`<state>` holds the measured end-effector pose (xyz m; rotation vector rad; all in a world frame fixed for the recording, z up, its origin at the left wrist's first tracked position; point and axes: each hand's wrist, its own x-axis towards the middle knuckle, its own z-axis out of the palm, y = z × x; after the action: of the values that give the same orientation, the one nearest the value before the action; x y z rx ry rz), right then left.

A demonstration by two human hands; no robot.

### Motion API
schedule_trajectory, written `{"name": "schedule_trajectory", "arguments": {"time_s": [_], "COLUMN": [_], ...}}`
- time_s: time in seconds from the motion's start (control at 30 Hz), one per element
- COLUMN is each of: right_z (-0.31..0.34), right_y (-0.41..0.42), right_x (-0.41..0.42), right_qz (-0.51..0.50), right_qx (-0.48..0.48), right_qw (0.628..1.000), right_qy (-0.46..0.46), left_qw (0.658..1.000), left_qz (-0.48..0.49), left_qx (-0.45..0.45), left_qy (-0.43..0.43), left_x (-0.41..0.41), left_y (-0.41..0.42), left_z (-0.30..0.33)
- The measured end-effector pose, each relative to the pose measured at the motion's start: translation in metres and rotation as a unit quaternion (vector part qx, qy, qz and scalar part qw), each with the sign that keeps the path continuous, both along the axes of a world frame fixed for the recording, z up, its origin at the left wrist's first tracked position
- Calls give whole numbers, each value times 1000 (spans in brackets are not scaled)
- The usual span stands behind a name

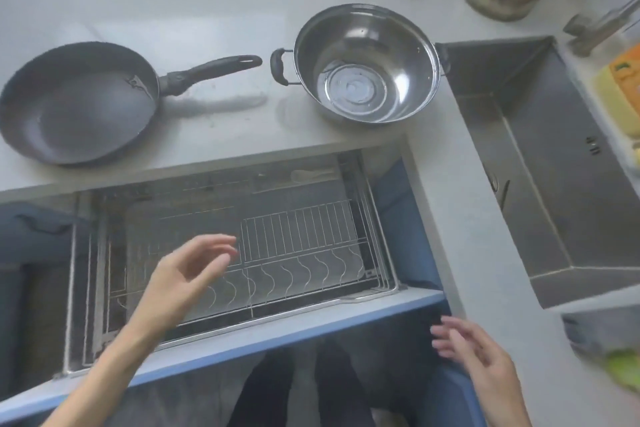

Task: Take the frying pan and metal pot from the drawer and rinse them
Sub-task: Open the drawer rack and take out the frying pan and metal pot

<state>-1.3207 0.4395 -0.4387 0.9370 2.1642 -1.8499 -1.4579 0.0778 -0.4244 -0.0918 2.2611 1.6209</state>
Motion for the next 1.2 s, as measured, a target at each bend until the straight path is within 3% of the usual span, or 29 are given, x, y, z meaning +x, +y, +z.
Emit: {"name": "schedule_trajectory", "arguments": {"time_s": [0.2,0.27,0.5,0.67,0.87,1.03,1.2], "right_z": [2,-3,-13,-58,-96,-157,-254], "right_y": [-19,-26,-69,-107,-146,-184,-216], "right_x": [91,95,107,170,196,124,47], "right_qz": [-27,11,172,204,262,310,347], "right_qx": [-26,16,13,-12,10,79,198], "right_qw": [998,998,985,978,963,947,917], "right_qy": [-55,-63,-20,-32,-59,-23,0], "left_qw": [994,994,992,990,985,980,987], "left_qz": [-51,-50,-51,-34,-48,-50,-1], "left_qx": [-60,-59,-94,-108,-113,-164,-148], "left_qy": [-71,-72,-71,-89,-120,-105,-58], "left_x": [95,118,223,288,284,242,191], "left_y": [-16,-18,-28,-33,-29,-35,-47], "left_z": [-33,-40,-64,-91,-124,-191,-275]}}
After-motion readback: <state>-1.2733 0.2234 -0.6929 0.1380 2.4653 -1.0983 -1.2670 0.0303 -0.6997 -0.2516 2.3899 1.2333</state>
